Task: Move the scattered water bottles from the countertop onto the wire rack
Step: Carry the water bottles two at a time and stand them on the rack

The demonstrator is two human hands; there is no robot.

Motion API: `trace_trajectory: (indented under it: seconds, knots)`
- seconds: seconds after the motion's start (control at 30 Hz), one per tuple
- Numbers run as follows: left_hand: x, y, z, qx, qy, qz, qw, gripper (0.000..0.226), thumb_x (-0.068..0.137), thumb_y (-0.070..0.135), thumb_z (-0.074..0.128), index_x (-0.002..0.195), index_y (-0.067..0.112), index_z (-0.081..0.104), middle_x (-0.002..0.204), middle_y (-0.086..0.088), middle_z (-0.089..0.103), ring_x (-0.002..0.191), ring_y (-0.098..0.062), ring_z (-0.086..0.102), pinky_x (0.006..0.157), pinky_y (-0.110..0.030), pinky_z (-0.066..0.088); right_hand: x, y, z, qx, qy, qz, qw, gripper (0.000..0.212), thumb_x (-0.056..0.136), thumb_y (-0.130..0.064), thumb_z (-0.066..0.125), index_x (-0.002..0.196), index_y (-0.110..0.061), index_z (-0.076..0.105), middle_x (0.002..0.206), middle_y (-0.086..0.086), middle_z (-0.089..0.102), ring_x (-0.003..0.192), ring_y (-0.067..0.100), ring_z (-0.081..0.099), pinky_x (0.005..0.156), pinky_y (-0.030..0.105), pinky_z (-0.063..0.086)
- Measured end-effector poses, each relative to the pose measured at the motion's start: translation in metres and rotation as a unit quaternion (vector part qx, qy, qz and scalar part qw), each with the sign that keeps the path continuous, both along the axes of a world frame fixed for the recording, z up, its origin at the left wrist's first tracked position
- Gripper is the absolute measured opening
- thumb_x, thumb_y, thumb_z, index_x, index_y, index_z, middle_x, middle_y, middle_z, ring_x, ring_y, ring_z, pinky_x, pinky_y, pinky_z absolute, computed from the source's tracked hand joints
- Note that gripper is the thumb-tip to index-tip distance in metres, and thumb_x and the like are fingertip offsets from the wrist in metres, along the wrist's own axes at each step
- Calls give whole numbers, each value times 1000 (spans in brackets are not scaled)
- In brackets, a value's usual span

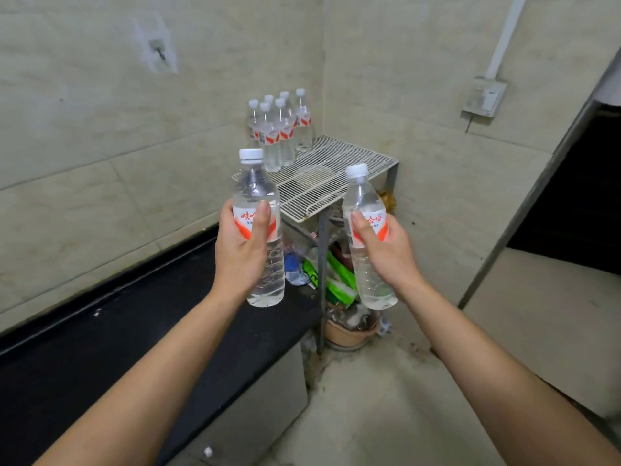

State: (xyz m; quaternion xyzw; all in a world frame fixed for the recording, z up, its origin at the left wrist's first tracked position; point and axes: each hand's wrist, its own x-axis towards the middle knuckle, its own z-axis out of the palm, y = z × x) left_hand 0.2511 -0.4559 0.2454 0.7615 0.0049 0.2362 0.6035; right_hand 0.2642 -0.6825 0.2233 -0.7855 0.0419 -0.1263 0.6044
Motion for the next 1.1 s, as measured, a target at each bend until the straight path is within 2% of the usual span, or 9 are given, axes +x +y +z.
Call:
trace_trajectory:
  seconds: [0.1,0.2,0.3,0.43,0.57,0.73,0.93,1.0,1.1]
  knots:
    - [40,-16,-2,-18,-7,-28,999,41,93,56,56,125,30,52,115,6,68,103,-6,65,92,-30,52,38,-13,-4,-1,-1,-7,1000,46,79,-69,69,102,-29,64,99,-8,72,90,9,69,80,29,54]
    - [93,-29,-7,-42,-17,-57,997,51,93,55,58,131,22,52,118,1,68,108,-13,66,98,-40,53,84,-23,-4,-23,-6,5,1000,59,73,-78,64,104,-27,65,95,-7,74,87,9,70,79,30,53]
    - [156,-43,-11,-68,-30,-71,995,59,90,57,60,133,19,51,121,0,68,110,-14,66,101,-45,51,142,-33,1,-56,-14,9,998,50,79,-70,66,103,-26,64,93,-7,73,84,8,69,73,27,50]
    - [237,-55,-4,-85,-34,-95,991,55,92,53,62,135,21,50,126,2,66,116,-14,64,104,-49,48,231,-42,18,-91,-12,6,996,63,68,-81,64,102,-29,65,92,-9,74,84,9,70,79,35,56]
    - [306,-64,12,-53,-42,-116,991,53,90,35,70,138,24,51,129,6,65,118,-10,63,102,-36,51,303,-52,36,-91,-20,17,995,39,82,-65,68,100,-30,64,92,-7,73,85,10,69,76,32,55]
    - [369,-82,5,-25,-14,-75,997,60,80,29,82,133,23,55,122,13,66,110,-4,65,97,-32,54,378,-74,33,-121,-18,47,991,26,88,-56,65,95,-31,60,90,-9,69,83,10,66,72,31,52]
    - [439,-109,-12,9,27,13,1000,68,77,42,82,136,28,52,119,20,63,103,13,59,82,-12,48,488,-97,8,-106,-25,86,990,44,85,-57,70,114,-26,58,96,-14,65,84,0,62,67,21,45]
    - [465,-119,-15,14,41,37,998,67,75,42,83,135,28,54,119,17,65,102,10,61,82,-15,50,528,-105,2,-97,-21,114,989,44,85,-57,71,113,-25,56,94,-15,63,86,-2,61,65,17,42]
    - [499,-135,-18,17,66,72,995,69,73,41,83,135,25,57,120,12,69,106,2,65,91,-30,56,581,-119,-1,-126,-14,183,975,46,84,-55,73,115,-26,55,93,-18,62,85,0,61,60,13,38]
